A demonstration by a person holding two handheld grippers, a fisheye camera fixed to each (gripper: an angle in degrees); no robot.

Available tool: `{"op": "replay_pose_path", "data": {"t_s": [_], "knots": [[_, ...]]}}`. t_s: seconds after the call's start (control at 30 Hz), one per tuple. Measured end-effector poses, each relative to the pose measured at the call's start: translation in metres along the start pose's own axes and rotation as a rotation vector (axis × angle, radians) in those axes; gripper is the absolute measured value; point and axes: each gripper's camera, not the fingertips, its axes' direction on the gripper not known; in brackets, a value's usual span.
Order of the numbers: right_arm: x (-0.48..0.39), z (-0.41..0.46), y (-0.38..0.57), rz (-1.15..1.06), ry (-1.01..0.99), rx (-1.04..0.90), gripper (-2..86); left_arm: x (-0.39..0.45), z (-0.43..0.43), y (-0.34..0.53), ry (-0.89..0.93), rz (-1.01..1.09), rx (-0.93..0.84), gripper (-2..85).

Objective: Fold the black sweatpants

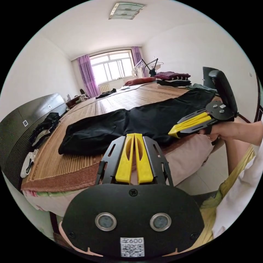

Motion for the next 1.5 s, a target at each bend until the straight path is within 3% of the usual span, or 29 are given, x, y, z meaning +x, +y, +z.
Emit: {"op": "replay_pose_path", "data": {"t_s": [0.13, 0.37, 0.43, 0.5, 0.57, 0.7, 0.83, 0.9, 1.0, 1.13, 1.23, 1.33, 1.4, 1.43, 1.5], "knots": [[-0.015, -0.009, -0.019, -0.03, 0.048, -0.019, -0.9, -0.026, 0.034, -0.02, -0.047, 0.084, -0.21, 0.7], [-0.041, -0.027, -0.04, -0.075, 0.149, 0.01, -0.9, -0.082, 0.002, -0.042, 0.161, 0.017, -0.19, 0.8], [-0.043, -0.033, -0.044, -0.071, 0.151, 0.018, -0.9, -0.083, -0.011, -0.048, 0.139, -0.013, -0.19, 0.8], [-0.044, -0.038, -0.048, -0.062, 0.153, 0.022, -0.9, -0.087, -0.03, -0.056, 0.097, -0.172, -0.192, 0.8], [-0.043, -0.042, -0.055, -0.046, 0.161, 0.037, -0.9, -0.079, -0.047, -0.069, -0.018, -0.241, -0.203, 0.7], [-0.042, -0.046, -0.074, -0.056, 0.185, 0.032, -0.9, -0.023, -0.085, -0.124, -0.217, -0.081, -0.029, 1.5], [-0.029, -0.052, -0.09, -0.061, 0.175, 0.063, -0.9, -0.013, -0.063, -0.177, -0.225, -0.01, -0.167, 1.0], [-0.009, -0.058, -0.1, -0.007, 0.115, 0.077, -0.9, -0.037, -0.028, -0.185, -0.239, -0.018, -0.386, 0.8], [0.04, -0.083, -0.128, 0.099, 0.041, 0.041, -0.9, -0.062, -0.055, -0.208, -0.134, -0.095, -0.337, 0.7], [0.148, -0.152, -0.151, 0.322, 0.28, 0.191, -0.9, -0.063, -0.111, -0.263, -0.327, -0.058, -0.221, 0.6], [0.25, -0.156, -0.18, 0.366, 0.464, 0.021, -0.9, -0.049, -0.125, -0.311, -0.439, 0.104, -0.152, 0.6], [0.348, -0.154, -0.193, 0.459, 0.464, -0.115, -0.9, -0.05, -0.091, -0.348, -0.358, 0.192, -0.303, 0.5], [0.386, -0.158, -0.188, 0.508, 0.445, -0.088, -0.9, -0.051, -0.045, -0.348, -0.338, 0.27, -0.547, 0.4], [0.405, -0.151, -0.185, 0.516, 0.483, -0.131, -0.8, -0.05, -0.032, -0.341, -0.351, 0.29, -0.622, 0.3], [0.427, -0.13, -0.177, 0.477, 0.538, -0.254, -0.8, -0.03, -0.038, -0.337, -0.541, 0.389, -0.605, 0.1]]}}
